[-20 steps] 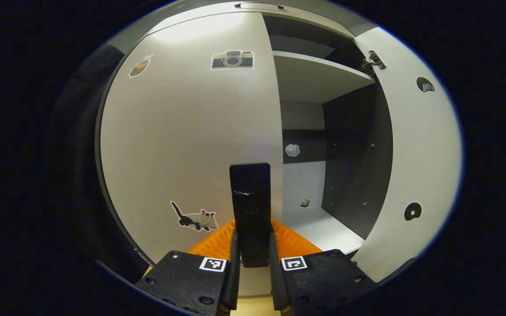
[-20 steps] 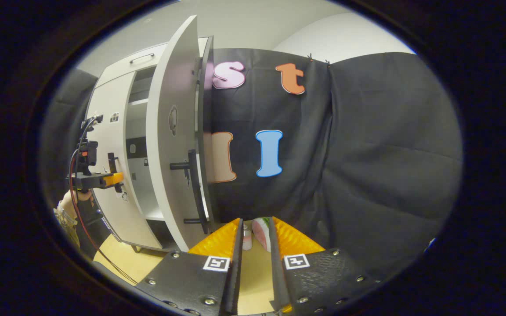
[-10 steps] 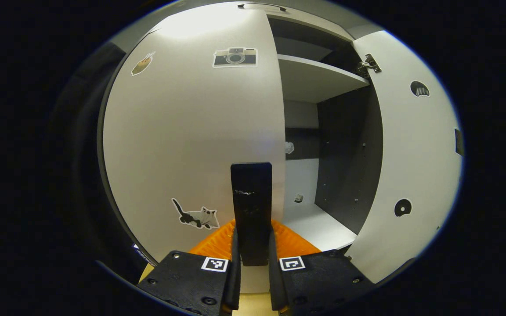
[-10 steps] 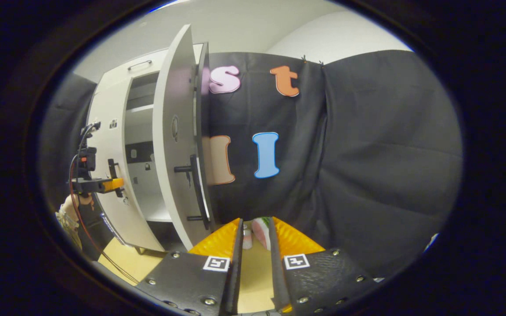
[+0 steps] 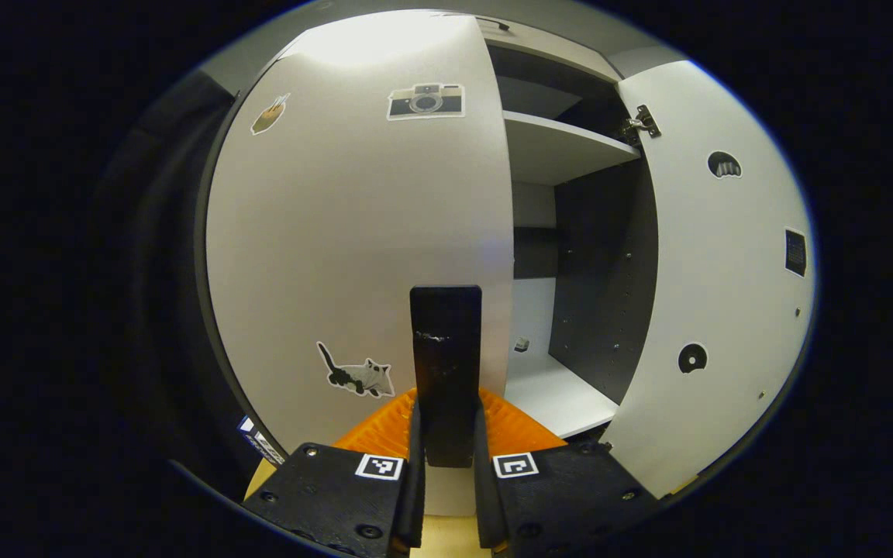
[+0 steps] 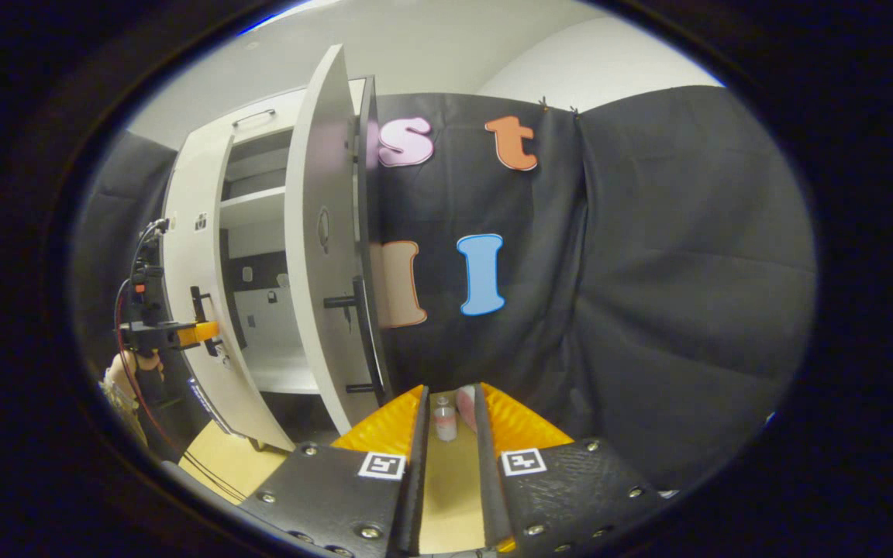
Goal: Open the right door of the double-door shoe cabinet with the right hand, and open the left door with the left hand.
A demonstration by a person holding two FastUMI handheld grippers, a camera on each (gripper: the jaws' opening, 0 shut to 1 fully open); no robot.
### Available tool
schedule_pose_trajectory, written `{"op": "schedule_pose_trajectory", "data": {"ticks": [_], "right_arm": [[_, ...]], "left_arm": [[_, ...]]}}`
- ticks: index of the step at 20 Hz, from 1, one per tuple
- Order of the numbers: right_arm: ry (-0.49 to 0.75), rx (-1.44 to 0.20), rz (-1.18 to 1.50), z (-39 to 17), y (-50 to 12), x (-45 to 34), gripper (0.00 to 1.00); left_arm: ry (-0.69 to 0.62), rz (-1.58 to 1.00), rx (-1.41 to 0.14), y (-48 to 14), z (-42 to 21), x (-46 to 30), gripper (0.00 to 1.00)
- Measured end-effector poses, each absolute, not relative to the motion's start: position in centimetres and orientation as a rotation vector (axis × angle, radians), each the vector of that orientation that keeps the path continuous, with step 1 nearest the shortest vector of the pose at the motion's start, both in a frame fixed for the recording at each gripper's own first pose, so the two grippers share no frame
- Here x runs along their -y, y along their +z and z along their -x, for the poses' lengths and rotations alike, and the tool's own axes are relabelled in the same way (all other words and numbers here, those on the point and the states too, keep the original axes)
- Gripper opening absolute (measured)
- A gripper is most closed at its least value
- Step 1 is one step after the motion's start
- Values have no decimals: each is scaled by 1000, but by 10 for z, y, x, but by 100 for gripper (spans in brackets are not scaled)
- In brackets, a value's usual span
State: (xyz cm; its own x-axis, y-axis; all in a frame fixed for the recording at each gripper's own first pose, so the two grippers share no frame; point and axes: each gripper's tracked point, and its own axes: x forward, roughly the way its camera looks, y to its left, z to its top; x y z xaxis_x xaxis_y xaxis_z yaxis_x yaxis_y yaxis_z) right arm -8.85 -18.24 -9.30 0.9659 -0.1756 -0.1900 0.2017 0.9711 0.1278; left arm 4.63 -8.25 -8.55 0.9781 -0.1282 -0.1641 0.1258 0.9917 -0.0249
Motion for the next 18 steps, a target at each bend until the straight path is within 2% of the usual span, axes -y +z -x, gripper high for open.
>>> {"op": "schedule_pose_trajectory", "data": {"ticks": [18], "right_arm": [[-83,-196,-137,74,-95,134,31]], "left_arm": [[-151,33,-174,-85,11,55,28]]}}
